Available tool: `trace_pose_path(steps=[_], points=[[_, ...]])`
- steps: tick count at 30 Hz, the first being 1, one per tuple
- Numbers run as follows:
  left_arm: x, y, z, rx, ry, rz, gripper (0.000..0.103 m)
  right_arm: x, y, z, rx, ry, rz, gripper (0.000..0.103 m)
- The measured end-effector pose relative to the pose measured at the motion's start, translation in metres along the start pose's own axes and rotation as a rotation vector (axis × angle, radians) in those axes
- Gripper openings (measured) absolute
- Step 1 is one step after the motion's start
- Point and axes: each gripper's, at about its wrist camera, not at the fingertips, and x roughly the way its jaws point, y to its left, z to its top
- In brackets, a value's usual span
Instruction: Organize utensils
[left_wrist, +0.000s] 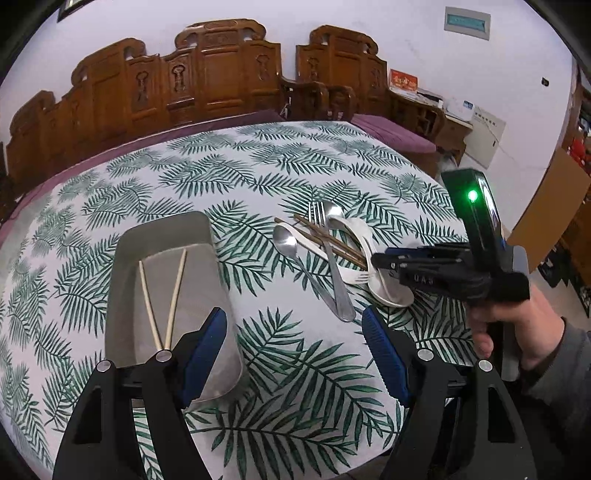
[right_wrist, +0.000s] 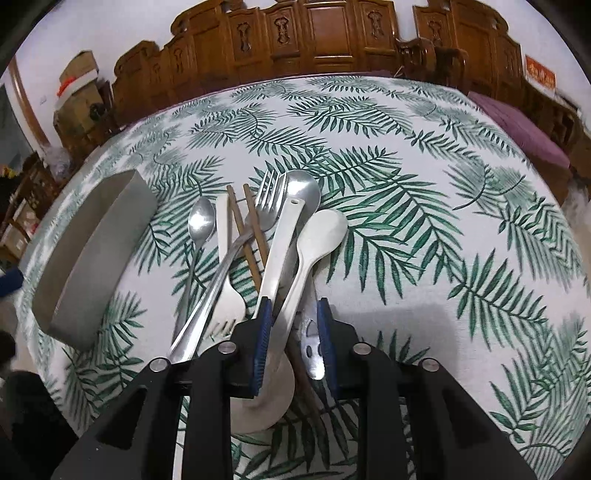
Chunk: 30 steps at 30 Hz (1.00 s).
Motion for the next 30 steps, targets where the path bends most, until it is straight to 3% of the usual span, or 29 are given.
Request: trace_pose_path(steps=[13,19,24,30], points=[[0.018,-0.005,0.011,0.009,0.025,0.016,0.072,0.009,-0.007,0.019,0.043,-0.025,0.012,0.023],[0.028,-0.008,0.017,0.004,0.038,0.017,0.072,0.021,-0.008,0.022,0.034,0.009,-0.028,0.023],[0.042,-0.014,0.024,0.01,0.051,0.022,0.072,0.012,-0.015,0.024,0.049,-0.013,-0.007,0.005],[0.068,-0.017,0.037,0.008,0.08,0.031,0.072,-0.006,-0.024,0.028,0.059,-0.071,0.01,0.004]])
